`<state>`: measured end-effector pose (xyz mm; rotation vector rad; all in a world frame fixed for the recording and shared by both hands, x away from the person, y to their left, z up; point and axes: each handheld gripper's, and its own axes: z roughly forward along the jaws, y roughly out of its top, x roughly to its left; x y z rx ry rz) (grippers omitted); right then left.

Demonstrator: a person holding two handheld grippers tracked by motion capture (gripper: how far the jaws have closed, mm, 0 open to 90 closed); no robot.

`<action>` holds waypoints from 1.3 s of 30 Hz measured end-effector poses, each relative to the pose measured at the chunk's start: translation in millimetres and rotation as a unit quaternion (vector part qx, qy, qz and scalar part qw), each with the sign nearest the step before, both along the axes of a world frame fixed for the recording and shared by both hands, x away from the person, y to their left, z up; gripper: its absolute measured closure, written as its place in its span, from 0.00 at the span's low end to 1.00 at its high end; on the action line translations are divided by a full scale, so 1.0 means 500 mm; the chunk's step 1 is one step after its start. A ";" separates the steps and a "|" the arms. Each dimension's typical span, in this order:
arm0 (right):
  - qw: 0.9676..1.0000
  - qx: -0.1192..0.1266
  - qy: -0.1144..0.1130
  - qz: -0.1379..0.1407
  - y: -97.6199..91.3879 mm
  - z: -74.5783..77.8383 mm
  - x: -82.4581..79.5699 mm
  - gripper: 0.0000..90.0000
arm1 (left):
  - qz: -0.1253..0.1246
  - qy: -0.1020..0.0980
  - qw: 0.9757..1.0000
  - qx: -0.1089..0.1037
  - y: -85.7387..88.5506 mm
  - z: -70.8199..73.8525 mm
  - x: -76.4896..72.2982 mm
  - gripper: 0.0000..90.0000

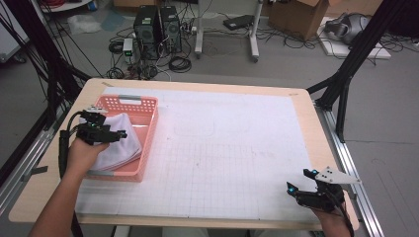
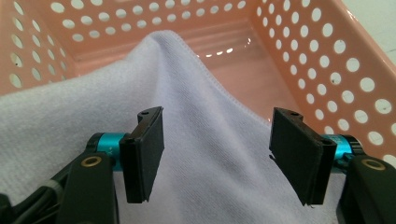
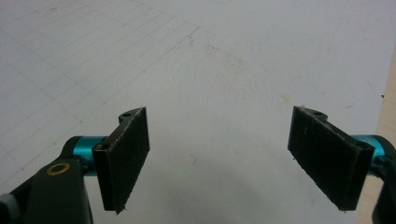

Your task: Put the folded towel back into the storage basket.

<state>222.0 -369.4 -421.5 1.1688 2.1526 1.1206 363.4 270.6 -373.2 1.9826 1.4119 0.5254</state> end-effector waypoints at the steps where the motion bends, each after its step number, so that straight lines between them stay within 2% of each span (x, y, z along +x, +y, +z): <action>1: 1.000 0.001 0.001 0.000 0.001 0.000 0.000 0.22 | 0.001 0.008 1.000 0.002 -0.002 0.001 0.001 0.41; 3: 1.000 0.000 0.002 0.002 0.003 0.000 0.000 0.22 | 0.015 0.034 0.999 0.002 -0.008 -0.005 0.007 0.41; 8: 1.000 0.001 -0.001 0.003 0.003 0.002 0.000 0.22 | 0.039 0.053 0.998 0.008 -0.010 -0.017 0.017 0.42; 9: 1.000 0.001 -0.001 0.003 0.002 0.002 0.000 0.22 | 0.045 0.066 0.997 0.009 -0.012 -0.024 0.023 0.42; 11: 1.000 0.002 -0.002 0.003 0.001 0.001 0.000 0.22 | 0.043 0.079 0.996 0.018 -0.016 -0.033 0.030 0.42; 12: 1.000 0.002 -0.002 0.003 0.001 0.001 0.000 0.22 | 0.043 0.079 0.996 0.018 -0.016 -0.033 0.030 0.42; 13: 1.000 0.001 -0.002 0.003 0.001 0.002 0.000 0.22 | 0.041 0.094 0.994 0.029 -0.024 -0.047 0.036 0.43; 14: 1.000 0.001 -0.002 0.003 0.001 0.002 0.000 0.22 | 0.041 0.094 0.994 0.029 -0.024 -0.047 0.036 0.42; 15: 1.000 0.002 -0.002 0.003 0.002 0.002 0.000 0.22 | 0.037 0.102 0.994 0.030 -0.033 -0.061 0.041 0.41; 19: 1.000 0.002 -0.002 0.003 0.000 0.002 -0.001 0.22 | 0.027 0.098 0.994 0.034 -0.040 -0.068 0.044 0.40; 23: 1.000 0.002 -0.004 0.003 -0.001 0.002 -0.001 0.22 | -0.033 0.091 0.995 0.014 -0.039 -0.071 0.040 0.44; 24: 1.000 0.002 -0.003 0.003 0.000 0.003 -0.001 0.22 | -0.046 0.089 0.995 0.011 -0.040 -0.072 0.039 0.44; 25: 1.000 0.002 -0.003 0.003 0.000 0.003 -0.001 0.22 | -0.046 0.089 0.995 0.011 -0.040 -0.072 0.039 0.44; 26: 1.000 0.002 -0.002 0.005 0.002 0.003 -0.001 0.22 | -0.074 0.084 0.994 0.006 -0.042 -0.074 0.037 0.45; 27: 1.000 0.002 -0.002 0.005 0.002 0.003 -0.001 0.22 | -0.074 0.084 0.994 0.006 -0.042 -0.074 0.037 0.45; 28: 1.000 0.001 -0.003 0.005 0.002 0.002 0.000 0.22 | -0.087 0.083 0.993 0.003 -0.042 -0.075 0.035 0.45; 29: 1.000 0.001 -0.004 0.006 0.002 0.001 0.000 0.22 | -0.111 0.080 0.991 -0.001 -0.042 -0.076 0.033 0.46; 30: 1.000 0.001 -0.004 0.006 0.002 0.001 0.000 0.22 | -0.111 0.080 0.991 -0.001 -0.042 -0.076 0.033 0.46; 31: 1.000 0.001 -0.001 0.005 0.002 0.001 0.000 0.22 | -0.125 0.080 0.989 -0.006 -0.042 -0.076 0.031 0.47; 32: 1.000 0.001 -0.001 0.005 0.002 0.001 0.000 0.22 | -0.151 0.079 0.985 -0.015 -0.043 -0.076 0.027 0.49; 33: 1.000 0.000 -0.001 0.005 0.002 0.001 0.000 0.22 | -0.162 0.078 0.984 -0.018 -0.044 -0.076 0.026 0.50; 34: 1.000 0.000 -0.001 0.005 0.002 0.001 0.001 0.22 | -0.162 0.078 0.984 -0.018 -0.044 -0.076 0.026 0.50; 35: 1.000 0.001 0.000 0.005 0.003 0.001 0.001 0.22 | -0.170 0.077 0.982 -0.017 -0.045 -0.075 0.025 0.49; 36: 1.000 0.001 0.000 0.005 0.003 0.001 0.001 0.22 | -0.158 0.069 0.985 -0.020 -0.041 -0.070 0.025 0.48; 38: 1.000 0.002 0.002 0.003 0.002 0.001 0.000 0.22 | -0.121 0.037 0.992 -0.026 -0.033 -0.058 0.024 0.46; 39: 1.000 0.000 -0.001 0.004 0.001 0.001 0.000 0.22 | -0.110 0.016 0.993 -0.031 -0.027 -0.052 0.023 0.44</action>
